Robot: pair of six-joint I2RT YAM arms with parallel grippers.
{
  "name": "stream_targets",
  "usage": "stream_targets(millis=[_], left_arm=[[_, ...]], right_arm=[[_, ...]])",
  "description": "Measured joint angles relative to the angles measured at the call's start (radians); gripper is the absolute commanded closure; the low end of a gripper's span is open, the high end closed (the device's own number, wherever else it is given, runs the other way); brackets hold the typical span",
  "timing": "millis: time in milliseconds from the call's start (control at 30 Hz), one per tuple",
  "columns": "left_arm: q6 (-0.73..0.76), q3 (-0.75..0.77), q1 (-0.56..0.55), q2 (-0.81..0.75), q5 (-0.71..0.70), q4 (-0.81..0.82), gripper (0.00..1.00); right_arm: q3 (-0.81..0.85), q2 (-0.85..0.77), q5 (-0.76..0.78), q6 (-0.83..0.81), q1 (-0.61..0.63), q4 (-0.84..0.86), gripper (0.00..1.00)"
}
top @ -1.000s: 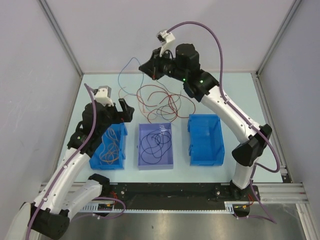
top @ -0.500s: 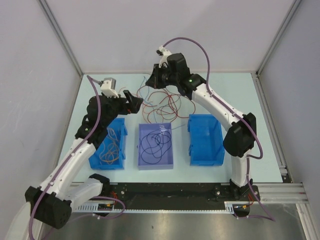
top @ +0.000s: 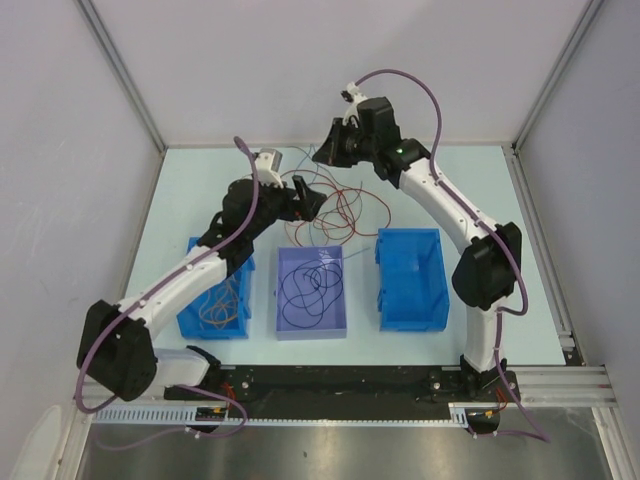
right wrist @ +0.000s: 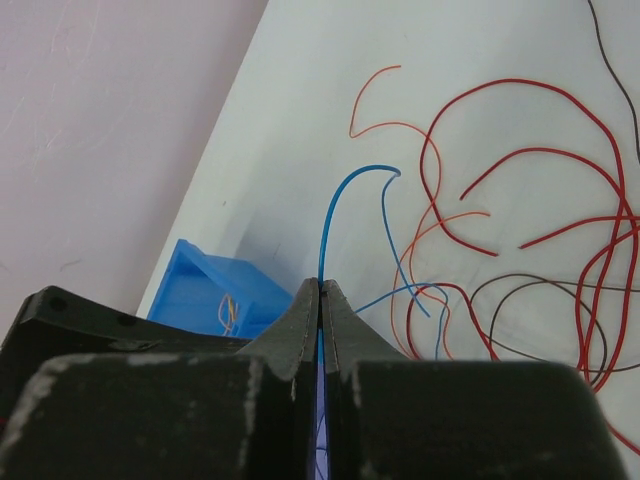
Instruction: Untangle the cables
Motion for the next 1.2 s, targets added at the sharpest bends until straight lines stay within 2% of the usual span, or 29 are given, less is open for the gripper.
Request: stream_targets(millis=[233, 433, 567, 867, 1000, 1200], left_arm=[[0.068, 0.088, -0.026, 0.117, -0.04, 0.023, 0.08], [0.121, 0.118, -0.029, 0.17, -0.057, 0.04, 0.2], [0.13, 0.133, -0.029, 0.229, -0.052, 0.052, 0.23], [0.129, 0.051, -0.067, 0.239, -0.054, 0.097, 0.43], [0.126, 0.01, -0.089, 0.23, -0.057, 0.097, 0.65], [0.124, -0.008, -0.098, 0.197, -0.079, 0.097, 0.76]], right_arm=[[-0.011, -0.027, -0.034, 0.018, -0.021, -0.001, 1.0], [-0.043, -0.073, -0.062, 0.039, -0.032, 0.006, 1.0], [-0.048, -0.08, -0.08, 0.053, -0.039, 0.012, 1.0], [-0.101, -0.11, -0.103, 0.075, -0.075, 0.019, 1.0], [-0.11, -0.125, -0.105, 0.076, -0.095, 0.028, 1.0], [-0.115, -0.138, -0.111, 0.083, -0.115, 0.039, 1.0]])
